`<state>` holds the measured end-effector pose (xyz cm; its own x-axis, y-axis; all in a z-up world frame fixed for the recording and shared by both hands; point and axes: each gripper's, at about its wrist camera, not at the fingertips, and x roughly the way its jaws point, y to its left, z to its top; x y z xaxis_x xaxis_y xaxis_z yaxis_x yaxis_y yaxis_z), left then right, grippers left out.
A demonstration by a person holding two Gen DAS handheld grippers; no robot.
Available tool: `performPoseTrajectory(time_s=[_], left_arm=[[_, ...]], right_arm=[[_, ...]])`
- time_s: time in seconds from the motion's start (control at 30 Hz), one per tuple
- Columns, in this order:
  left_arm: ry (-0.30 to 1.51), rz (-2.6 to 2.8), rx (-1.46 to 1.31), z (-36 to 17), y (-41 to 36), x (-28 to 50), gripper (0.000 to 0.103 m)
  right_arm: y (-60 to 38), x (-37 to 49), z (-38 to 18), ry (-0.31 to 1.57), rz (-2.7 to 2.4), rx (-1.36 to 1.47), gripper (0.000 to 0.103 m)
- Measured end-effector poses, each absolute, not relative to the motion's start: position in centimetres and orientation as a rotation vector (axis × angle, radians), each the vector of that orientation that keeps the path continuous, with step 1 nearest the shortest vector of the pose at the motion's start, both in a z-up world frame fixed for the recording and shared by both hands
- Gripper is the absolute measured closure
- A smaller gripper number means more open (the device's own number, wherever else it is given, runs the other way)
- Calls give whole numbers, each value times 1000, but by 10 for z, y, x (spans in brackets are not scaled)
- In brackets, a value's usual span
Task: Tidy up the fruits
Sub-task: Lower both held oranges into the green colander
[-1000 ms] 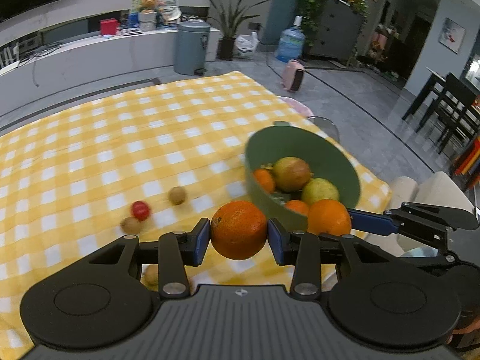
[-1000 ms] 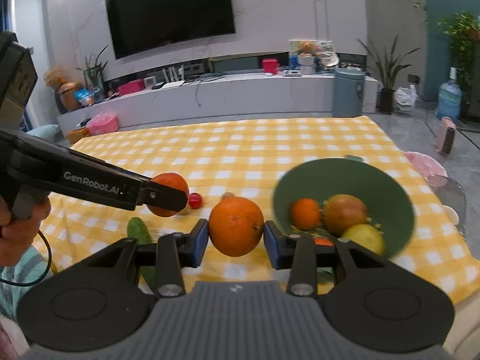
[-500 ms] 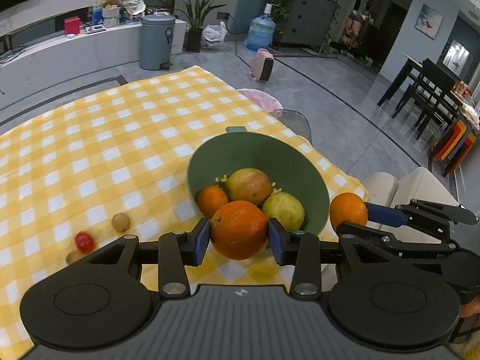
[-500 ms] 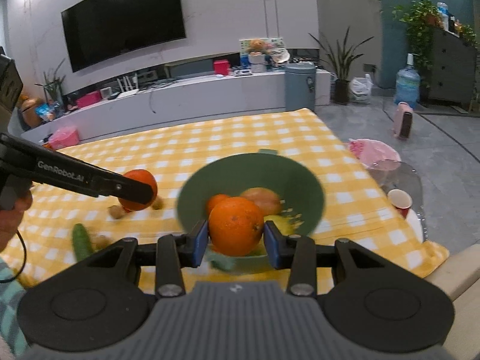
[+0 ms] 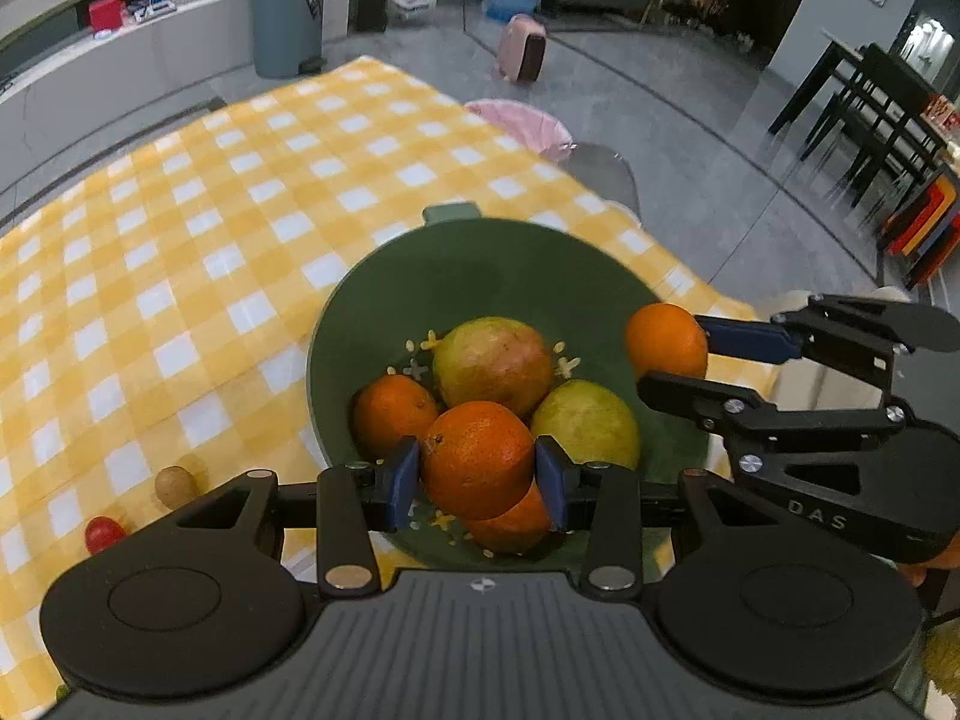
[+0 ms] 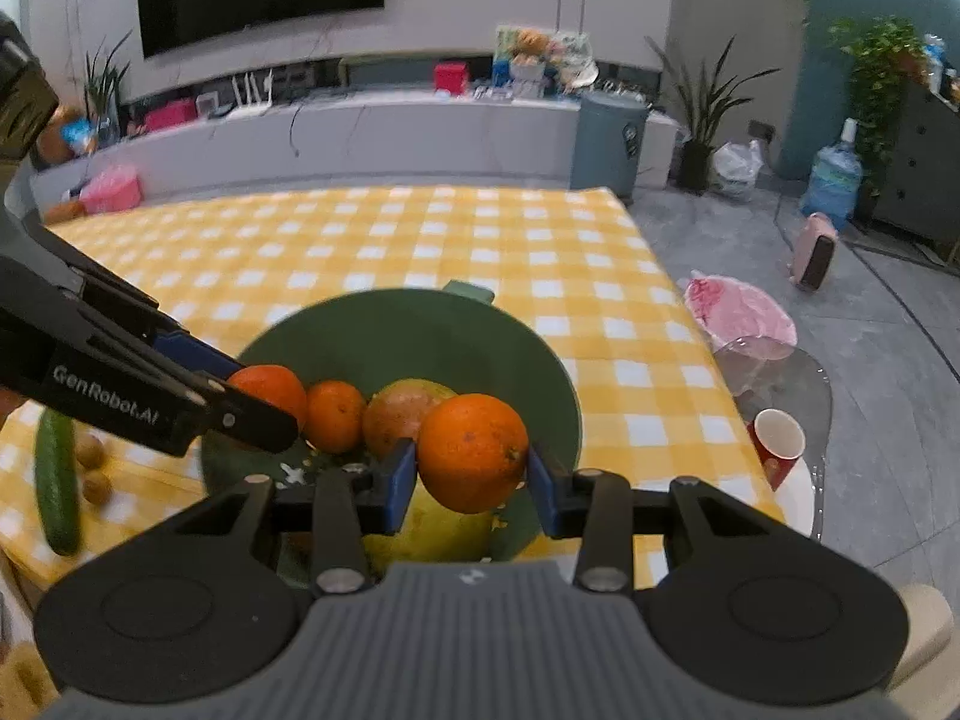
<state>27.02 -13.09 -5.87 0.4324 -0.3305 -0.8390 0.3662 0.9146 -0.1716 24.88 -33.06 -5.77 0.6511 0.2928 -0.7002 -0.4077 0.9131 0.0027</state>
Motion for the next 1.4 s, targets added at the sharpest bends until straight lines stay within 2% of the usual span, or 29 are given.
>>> performPoseTrajectory(time_s=[0.43, 1.2, 1.27, 1.4], left_arm=[[1076, -448, 144, -79, -144, 283, 56], [1085, -455, 146, -93, -154, 291, 56], [1083, -457, 149, -92, -153, 290, 55], [1068, -455, 135, -87, -149, 284, 44]], right_arm=[[-315, 286, -90, 808, 386, -259, 66], [-323, 268, -83, 779, 362, -185, 58], [-322, 266, -82, 777, 360, -192, 58], [-321, 260, -78, 775, 357, -195, 53]])
